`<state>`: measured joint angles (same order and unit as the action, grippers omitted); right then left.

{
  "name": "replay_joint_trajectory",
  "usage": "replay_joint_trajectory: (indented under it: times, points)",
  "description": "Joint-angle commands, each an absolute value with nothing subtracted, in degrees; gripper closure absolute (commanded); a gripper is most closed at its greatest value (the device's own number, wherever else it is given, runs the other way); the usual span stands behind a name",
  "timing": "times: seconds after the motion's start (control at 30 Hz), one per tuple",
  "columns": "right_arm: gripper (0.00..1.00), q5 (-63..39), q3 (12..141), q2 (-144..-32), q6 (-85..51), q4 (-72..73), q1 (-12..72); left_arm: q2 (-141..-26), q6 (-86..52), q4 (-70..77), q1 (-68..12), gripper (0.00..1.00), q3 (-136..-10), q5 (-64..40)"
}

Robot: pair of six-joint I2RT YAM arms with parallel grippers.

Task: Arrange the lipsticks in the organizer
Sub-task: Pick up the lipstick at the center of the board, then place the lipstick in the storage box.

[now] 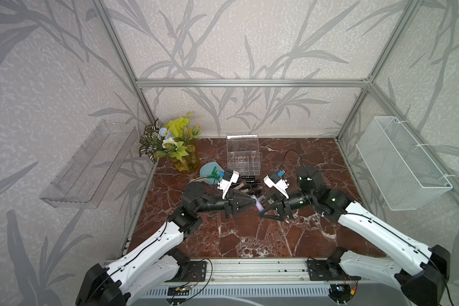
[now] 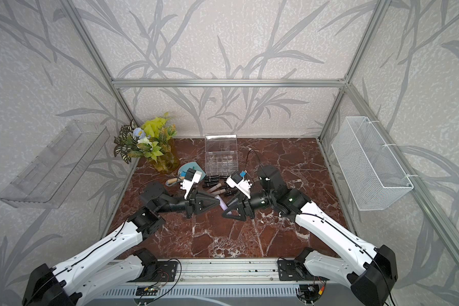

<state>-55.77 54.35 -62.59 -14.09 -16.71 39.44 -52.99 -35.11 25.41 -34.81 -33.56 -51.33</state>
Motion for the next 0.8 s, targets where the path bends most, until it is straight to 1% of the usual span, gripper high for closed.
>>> replay_joint_trajectory:
  times: [0.0,0.03,0.17,0.3,0.4,0.53,0.77]
  points:
    - [0.03,-52.92,53.38,-60.04,-16.29,-13.93,37.17,-52.73,-29.2,19.67,-34.81,0.95,-36.51,-39.88]
    - [0.0,-52.03,52.82,-59.3,-17.02,-13.1,36.21,-52.68,-27.95,18.33,-34.83,0.95,-36.85,-36.41]
    - [0.01,-46.74,50.39,-55.75,-20.25,-9.93,32.15,-54.09,-22.71,11.47,-34.8,0.95,-39.75,-18.17]
    - [0.01,-41.32,47.68,-53.06,-21.96,-7.27,29.1,-58.38,-18.39,12.8,-34.74,0.94,-41.33,-2.05]
    - [0.01,-37.59,46.26,-52.56,-21.89,-6.63,28.09,-63.8,-15.08,15.74,-34.67,0.94,-43.56,5.03]
    - [0.01,-33.19,45.46,-53.38,-21.16,-7.16,27.91,-72.98,-10.38,19.21,-34.71,0.93,-49.13,9.9]
    - [0.01,-30.13,44.15,-53.81,-20.23,-7.03,27.72,-88.81,-3.05,20.13,-34.47,0.93,-60.57,20.96]
